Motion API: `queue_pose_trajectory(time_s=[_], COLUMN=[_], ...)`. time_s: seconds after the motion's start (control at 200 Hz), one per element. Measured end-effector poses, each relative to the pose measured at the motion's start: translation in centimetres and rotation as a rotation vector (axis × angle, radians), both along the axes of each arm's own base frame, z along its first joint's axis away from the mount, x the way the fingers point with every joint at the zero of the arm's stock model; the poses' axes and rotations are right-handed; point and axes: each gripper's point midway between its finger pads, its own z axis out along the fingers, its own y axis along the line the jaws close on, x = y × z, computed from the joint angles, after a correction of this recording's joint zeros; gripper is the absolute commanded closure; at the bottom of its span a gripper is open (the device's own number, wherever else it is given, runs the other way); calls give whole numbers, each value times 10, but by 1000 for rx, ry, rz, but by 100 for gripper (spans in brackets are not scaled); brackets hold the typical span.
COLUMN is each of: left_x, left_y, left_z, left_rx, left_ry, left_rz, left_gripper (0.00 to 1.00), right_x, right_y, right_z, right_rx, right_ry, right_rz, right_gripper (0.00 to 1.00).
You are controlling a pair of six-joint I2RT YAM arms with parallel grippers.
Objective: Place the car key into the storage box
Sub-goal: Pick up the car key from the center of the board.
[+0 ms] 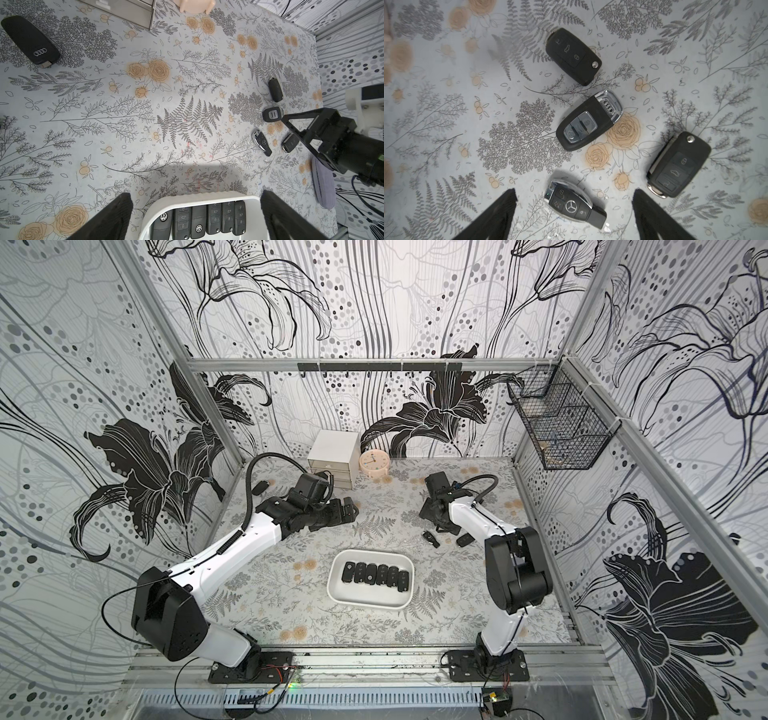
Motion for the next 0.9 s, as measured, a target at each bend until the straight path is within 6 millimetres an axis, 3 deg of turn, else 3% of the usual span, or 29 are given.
queue_pose_trajectory(time_s=[0.32, 0.531, 0.901], left_x=[11, 14, 16], left_y=[1, 0, 3], left_z=[13, 16, 15], left_rx=[-22, -26, -35], left_ry=[-35, -40, -34], left_rz=[2, 6, 30], left_gripper=[1, 1, 1], right_x=[25, 40, 49], right_y=[-16, -25, -32], right_z=[-41, -49, -58], right_rx=[33, 54, 47], right_ry=[106, 116, 167], right_rz=[-155, -215, -229], right_gripper=[14, 15, 32])
